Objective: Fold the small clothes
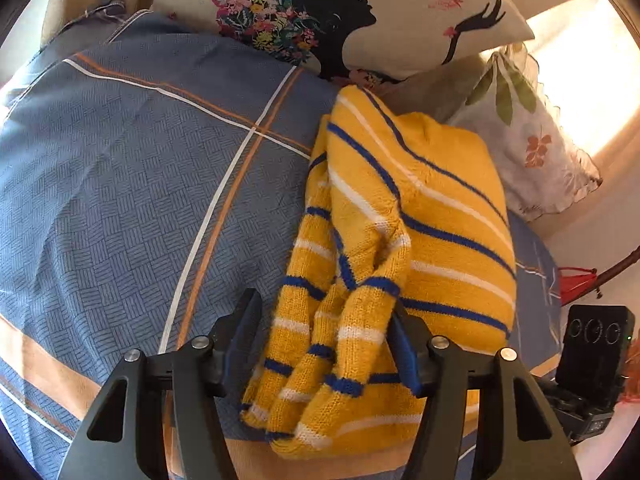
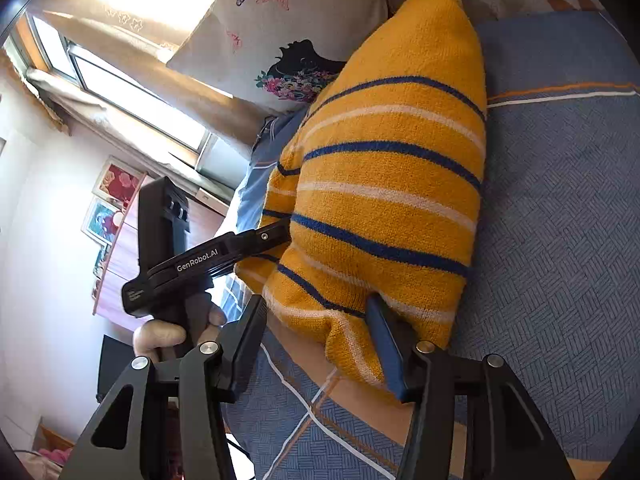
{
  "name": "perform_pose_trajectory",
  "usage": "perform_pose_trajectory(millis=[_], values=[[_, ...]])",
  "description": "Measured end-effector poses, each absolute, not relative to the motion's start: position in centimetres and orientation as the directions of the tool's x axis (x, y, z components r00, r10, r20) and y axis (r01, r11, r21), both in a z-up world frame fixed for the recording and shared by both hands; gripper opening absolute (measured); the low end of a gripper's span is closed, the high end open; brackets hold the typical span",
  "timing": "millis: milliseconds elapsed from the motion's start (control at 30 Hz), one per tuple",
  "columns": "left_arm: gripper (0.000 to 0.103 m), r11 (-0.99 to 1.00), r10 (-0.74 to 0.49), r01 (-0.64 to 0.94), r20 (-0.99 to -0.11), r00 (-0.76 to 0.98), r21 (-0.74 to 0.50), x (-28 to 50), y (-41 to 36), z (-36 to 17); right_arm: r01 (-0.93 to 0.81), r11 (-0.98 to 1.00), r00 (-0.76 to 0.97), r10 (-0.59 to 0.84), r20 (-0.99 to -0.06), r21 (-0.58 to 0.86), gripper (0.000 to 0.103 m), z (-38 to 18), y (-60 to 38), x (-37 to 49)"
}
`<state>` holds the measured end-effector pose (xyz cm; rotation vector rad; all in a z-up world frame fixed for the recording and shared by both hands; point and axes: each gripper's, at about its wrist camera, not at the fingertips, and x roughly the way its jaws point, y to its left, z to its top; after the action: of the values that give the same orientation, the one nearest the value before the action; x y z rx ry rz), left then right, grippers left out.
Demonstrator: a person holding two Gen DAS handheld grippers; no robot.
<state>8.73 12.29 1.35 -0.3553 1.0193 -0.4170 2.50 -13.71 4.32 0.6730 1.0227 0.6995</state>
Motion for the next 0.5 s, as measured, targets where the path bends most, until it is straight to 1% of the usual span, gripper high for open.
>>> perform_pose_trajectory(millis=[67,133,200,233,267,300,333,433,500], values=[[0.060,0.860,-0.500,0.178,-0.722,0.479,-0.478,8.4,12.9,2.3,-0.194,0.616,0.334,0.773,-0.539,0.763,0.056,5.0,-13.8,2.8],[0.060,0.864,-0.493,0.201,-0.692,0.527,-0.462,7.9,13.8,3.8,-0.237,0.646,0.327,0.756,-0.567,0.726,0.059,6.8,-13.7,3.0],[0.061,0.861,-0.492,0.214,-0.654,0.575,-0.461,7.7,14.9,5.0,-0.276,0.679,0.389,0.726,-0.567,0.680,0.072,9.1,-14.5,3.4],[0.065,0.862,-0.489,0.216,-0.641,0.592,-0.459,7.9,15.4,5.4,-0.273,0.709,0.427,0.695,-0.579,0.650,0.082,9.9,-15.2,3.6],[0.068,0.862,-0.486,0.215,-0.631,0.604,-0.458,8.2,15.7,5.7,-0.255,0.747,0.460,0.652,-0.603,0.614,0.084,10.3,-15.8,4.2],[0.077,0.856,-0.497,0.226,-0.617,0.610,-0.466,8.7,15.8,5.8,-0.232,0.775,0.480,0.617,-0.623,0.588,0.084,10.2,-16.3,4.9],[0.083,0.843,-0.519,0.245,-0.603,0.605,-0.480,9.2,15.9,5.6,-0.206,0.789,0.491,0.595,-0.637,0.578,0.084,9.9,-16.9,5.8],[0.084,0.810,-0.580,0.290,-0.627,0.520,-0.509,11.4,15.0,4.2,-0.122,0.794,0.465,0.576,-0.672,0.595,0.084,7.3,-18.1,8.9],[0.084,0.793,-0.610,0.332,-0.658,0.443,-0.512,12.4,13.4,3.1,-0.094,0.757,0.425,0.617,-0.662,0.646,0.084,5.3,-18.1,11.3]])
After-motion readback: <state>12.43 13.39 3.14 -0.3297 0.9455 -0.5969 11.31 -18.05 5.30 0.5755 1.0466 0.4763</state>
